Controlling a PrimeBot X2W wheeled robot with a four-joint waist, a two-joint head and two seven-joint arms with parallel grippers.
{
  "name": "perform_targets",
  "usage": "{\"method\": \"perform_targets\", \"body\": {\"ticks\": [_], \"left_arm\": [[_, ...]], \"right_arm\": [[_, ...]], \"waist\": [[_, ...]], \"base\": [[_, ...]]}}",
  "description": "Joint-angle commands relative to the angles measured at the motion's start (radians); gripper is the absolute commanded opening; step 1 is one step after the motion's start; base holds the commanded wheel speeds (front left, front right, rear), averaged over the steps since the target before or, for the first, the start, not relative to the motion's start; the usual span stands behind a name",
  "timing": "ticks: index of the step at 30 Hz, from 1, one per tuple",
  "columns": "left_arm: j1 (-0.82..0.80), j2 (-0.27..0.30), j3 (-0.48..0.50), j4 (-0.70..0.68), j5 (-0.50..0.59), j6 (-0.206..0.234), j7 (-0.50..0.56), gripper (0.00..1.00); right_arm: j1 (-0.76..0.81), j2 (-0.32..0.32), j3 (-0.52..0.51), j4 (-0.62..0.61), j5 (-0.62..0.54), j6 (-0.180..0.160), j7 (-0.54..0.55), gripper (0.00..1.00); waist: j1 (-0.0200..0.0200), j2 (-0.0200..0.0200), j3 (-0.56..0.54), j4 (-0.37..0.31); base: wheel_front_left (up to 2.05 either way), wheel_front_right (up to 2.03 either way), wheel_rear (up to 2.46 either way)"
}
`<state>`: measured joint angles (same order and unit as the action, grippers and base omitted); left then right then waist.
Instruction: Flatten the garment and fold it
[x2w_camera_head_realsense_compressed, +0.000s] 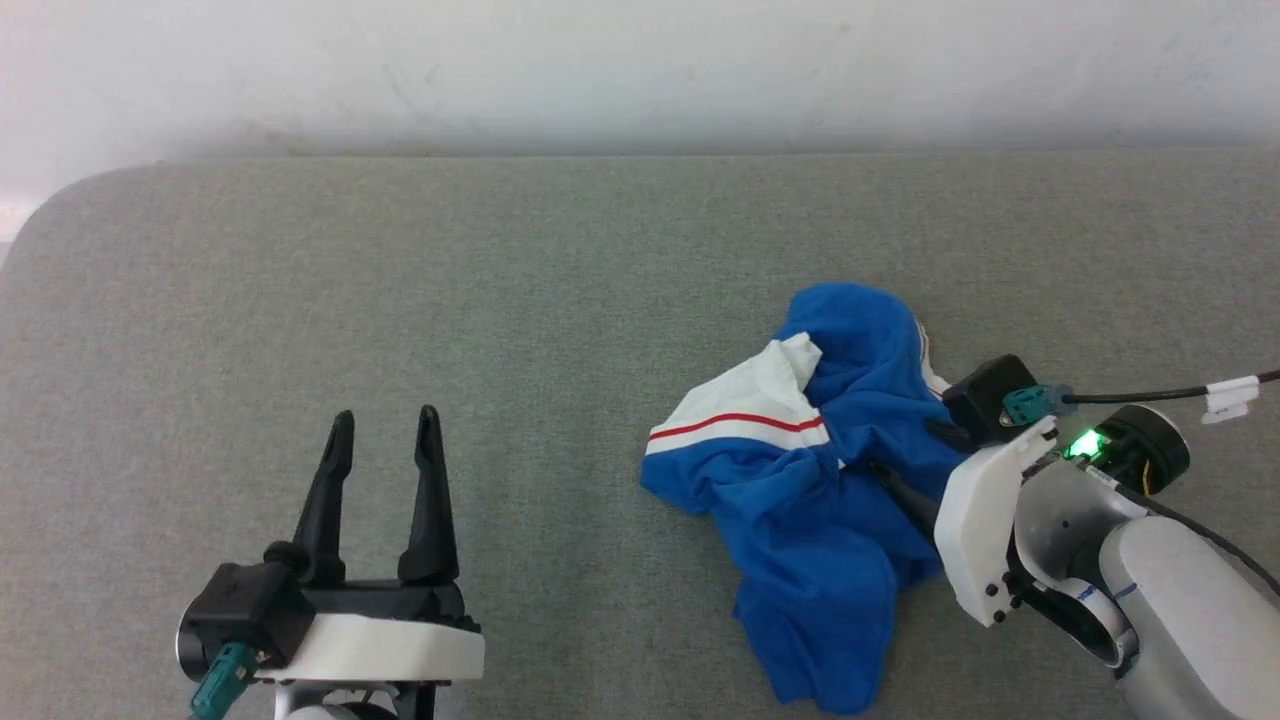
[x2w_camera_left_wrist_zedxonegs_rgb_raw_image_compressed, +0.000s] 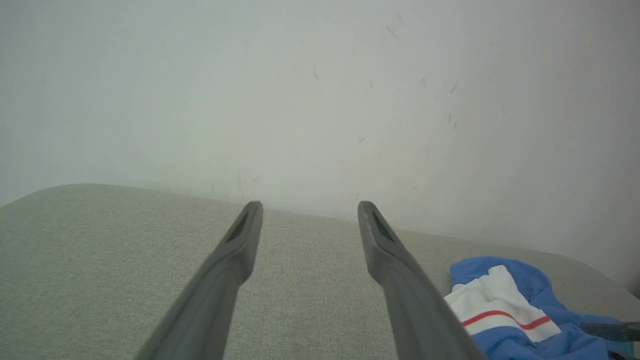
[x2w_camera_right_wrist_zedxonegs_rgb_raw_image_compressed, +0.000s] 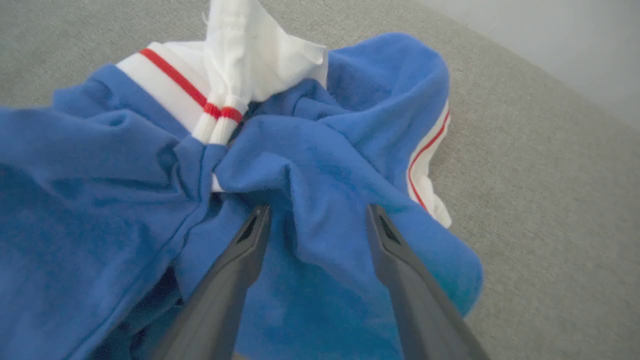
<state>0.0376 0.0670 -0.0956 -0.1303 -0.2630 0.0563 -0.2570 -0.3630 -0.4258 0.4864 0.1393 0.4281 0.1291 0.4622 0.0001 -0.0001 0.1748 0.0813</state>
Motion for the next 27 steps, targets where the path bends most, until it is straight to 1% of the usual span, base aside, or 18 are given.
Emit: {"method": "perform_targets", "body": {"ticks": [1,4,5,6,9,12,15,18,19,20,21,24,27], "left_arm": [[-0.016,-0.004,0.004,0.006,0.009,-0.009,-0.005,1.00],[-0.022,-0.009,0.004,0.015,0.012,-0.015,-0.005,1.00],[-0.023,-0.010,0.004,0.018,0.012,-0.016,-0.005,1.00],[-0.024,-0.011,0.004,0.021,0.013,-0.017,-0.005,1.00],[-0.020,-0.013,0.008,0.030,0.019,-0.018,-0.005,1.00],[-0.007,-0.014,0.017,0.036,0.024,-0.019,-0.005,1.00],[0.006,-0.015,0.022,0.043,0.031,-0.024,-0.005,1.00],[0.022,-0.015,0.025,0.046,0.038,-0.024,-0.005,1.00],[0.022,-0.015,0.025,0.046,0.038,-0.024,-0.005,1.00],[0.032,-0.015,0.028,0.046,0.049,-0.023,-0.005,1.00],[0.032,-0.015,0.028,0.046,0.049,-0.023,-0.005,1.00],[0.045,-0.016,0.036,0.043,0.056,-0.022,-0.005,1.00],[0.051,-0.016,0.043,0.038,0.063,-0.024,-0.005,1.00]], "right_arm": [[-0.019,-0.002,0.010,0.019,0.002,0.002,-0.011,1.00],[-0.031,-0.001,0.030,0.081,-0.006,0.002,-0.027,1.00],[-0.034,0.000,0.035,0.100,-0.009,0.002,-0.035,0.45],[-0.038,0.000,0.039,0.115,-0.012,0.002,-0.044,0.00],[-0.048,0.016,0.032,0.140,-0.004,0.002,-0.083,0.00],[-0.067,0.032,0.015,0.133,0.008,0.002,-0.123,0.00],[-0.095,0.047,-0.034,0.108,0.027,0.002,-0.160,0.00],[-0.120,0.063,-0.127,0.071,0.043,0.002,-0.196,0.00],[-0.120,0.063,-0.127,0.071,0.043,0.002,-0.196,0.00],[-0.119,0.064,-0.203,0.038,0.035,0.002,-0.216,0.00],[-0.119,0.064,-0.203,0.038,0.035,0.002,-0.216,0.00],[-0.070,0.065,-0.336,-0.008,0.018,0.002,-0.229,0.00],[0.032,0.078,-0.471,-0.049,-0.010,0.002,-0.221,0.00]], "waist": [[-0.0001,0.0001,0.010,0.015],[-0.0001,0.0001,0.013,0.025],[-0.0001,0.0001,0.013,0.027],[-0.0001,0.0001,0.012,0.029],[-0.0001,0.0001,0.002,0.025],[-0.0001,0.0001,-0.016,0.008],[-0.0001,0.0001,-0.039,-0.014],[-0.0001,0.0001,-0.064,-0.038],[-0.0001,0.0001,-0.064,-0.038],[-0.0001,0.0001,-0.076,-0.050],[-0.0001,0.0001,-0.076,-0.050],[-0.0001,0.0001,-0.084,-0.061],[-0.0001,0.0001,-0.078,-0.066]], "base": [[0.00,0.00,0.00],[0.00,0.00,0.00],[0.00,0.00,0.00],[0.00,0.00,0.00],[0.00,0.00,0.00],[0.00,0.00,0.00],[0.00,0.00,0.00],[0.00,0.00,0.00],[0.00,0.00,0.00],[0.00,0.00,0.00],[0.00,0.00,0.00],[0.00,0.00,0.00],[0.00,0.00,0.00]]}}
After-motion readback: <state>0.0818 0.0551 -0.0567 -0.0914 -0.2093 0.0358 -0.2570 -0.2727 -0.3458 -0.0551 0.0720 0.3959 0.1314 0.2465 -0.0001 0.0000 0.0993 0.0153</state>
